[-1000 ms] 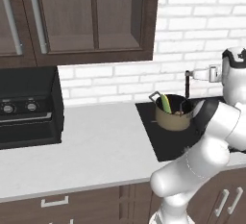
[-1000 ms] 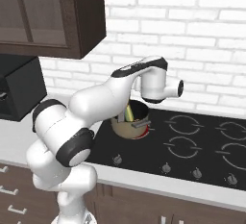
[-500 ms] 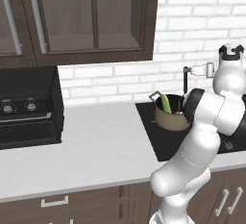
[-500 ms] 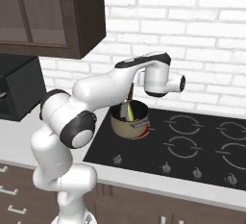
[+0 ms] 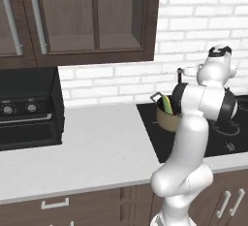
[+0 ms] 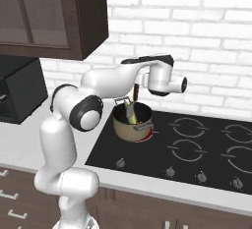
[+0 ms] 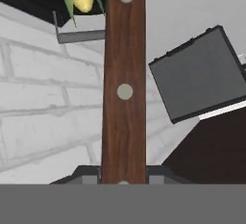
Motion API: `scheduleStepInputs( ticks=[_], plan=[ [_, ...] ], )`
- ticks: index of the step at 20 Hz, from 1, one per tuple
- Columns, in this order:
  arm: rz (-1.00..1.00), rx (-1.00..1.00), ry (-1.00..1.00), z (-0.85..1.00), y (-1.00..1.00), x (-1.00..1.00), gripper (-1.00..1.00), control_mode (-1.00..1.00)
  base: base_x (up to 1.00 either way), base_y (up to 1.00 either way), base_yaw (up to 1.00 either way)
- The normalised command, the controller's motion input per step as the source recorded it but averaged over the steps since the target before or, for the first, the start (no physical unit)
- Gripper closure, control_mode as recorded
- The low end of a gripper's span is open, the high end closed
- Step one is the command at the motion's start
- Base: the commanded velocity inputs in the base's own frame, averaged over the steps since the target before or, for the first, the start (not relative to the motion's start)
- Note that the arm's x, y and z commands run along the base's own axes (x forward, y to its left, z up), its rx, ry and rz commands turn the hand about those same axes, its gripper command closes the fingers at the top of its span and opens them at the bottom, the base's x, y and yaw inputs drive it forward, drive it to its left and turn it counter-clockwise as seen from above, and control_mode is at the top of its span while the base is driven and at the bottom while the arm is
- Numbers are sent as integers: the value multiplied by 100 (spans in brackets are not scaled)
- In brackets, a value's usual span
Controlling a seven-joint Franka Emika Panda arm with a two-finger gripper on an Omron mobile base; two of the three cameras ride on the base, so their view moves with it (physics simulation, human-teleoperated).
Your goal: Put the corn and mushroom in the pot. Retrieve the spatula and lightly stir the vegetables in the pot.
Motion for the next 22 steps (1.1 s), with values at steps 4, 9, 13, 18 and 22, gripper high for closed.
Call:
scheduleStepInputs(
  ticks=[4,9,13,18,22],
  plan=[
    [0,0,0,-54,-38,27,100,-100,0,0,0],
    [0,0,0,-58,-35,19,100,-100,0,0,0],
    [0,0,0,-68,-31,19,100,-100,0,0,0],
    [0,0,-3,-29,-23,3,100,-100,0,0,0],
    [0,-1,-23,52,-21,-18,100,-100,0,0,0]
  ],
)
